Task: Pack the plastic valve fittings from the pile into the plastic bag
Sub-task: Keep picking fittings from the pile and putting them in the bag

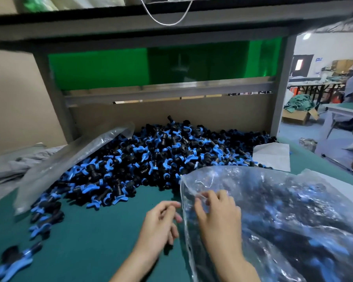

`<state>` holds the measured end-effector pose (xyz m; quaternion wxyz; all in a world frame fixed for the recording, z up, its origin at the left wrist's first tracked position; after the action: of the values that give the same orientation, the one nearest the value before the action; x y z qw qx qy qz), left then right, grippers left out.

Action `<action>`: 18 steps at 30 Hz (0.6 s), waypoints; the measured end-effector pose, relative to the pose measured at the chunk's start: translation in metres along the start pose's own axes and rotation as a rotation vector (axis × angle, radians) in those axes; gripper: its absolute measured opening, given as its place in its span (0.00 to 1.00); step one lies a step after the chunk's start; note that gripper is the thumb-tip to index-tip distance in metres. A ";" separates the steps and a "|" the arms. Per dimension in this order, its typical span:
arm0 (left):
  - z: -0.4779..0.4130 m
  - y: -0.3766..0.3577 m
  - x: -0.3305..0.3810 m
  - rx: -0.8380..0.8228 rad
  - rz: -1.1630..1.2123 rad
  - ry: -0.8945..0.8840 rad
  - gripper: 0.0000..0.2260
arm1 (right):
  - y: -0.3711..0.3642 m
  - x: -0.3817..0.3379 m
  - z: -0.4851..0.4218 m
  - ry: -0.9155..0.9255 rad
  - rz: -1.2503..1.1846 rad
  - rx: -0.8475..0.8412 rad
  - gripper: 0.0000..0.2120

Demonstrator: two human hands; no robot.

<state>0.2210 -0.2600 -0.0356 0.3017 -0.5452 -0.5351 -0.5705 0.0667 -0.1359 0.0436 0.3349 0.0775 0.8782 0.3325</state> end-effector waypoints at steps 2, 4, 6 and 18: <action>-0.004 0.002 0.004 0.012 -0.027 -0.022 0.09 | -0.009 0.006 0.007 0.021 0.056 0.037 0.06; -0.019 0.020 0.003 0.110 -0.121 -0.037 0.07 | -0.017 0.015 0.011 0.011 0.103 0.058 0.05; -0.023 0.012 -0.002 0.127 -0.248 -0.054 0.04 | -0.022 0.023 0.011 -0.004 0.117 0.066 0.05; -0.085 -0.048 0.037 0.191 -0.889 -0.388 0.21 | -0.028 0.034 0.009 0.029 0.092 0.157 0.05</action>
<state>0.1427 -0.3188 0.0000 -0.0276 -0.3301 -0.8121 -0.4804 0.0493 -0.1405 0.0026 0.2995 0.1390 0.9019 0.2785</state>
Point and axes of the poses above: each hand's wrist, its own z-axis away from the middle knuckle, its own y-axis out of the back of the hand, x = y × z, the point moved 6 cm from there along -z, towards the middle knuckle, and after that the axes turned 8 degrees about x, right-handed, at the moved point
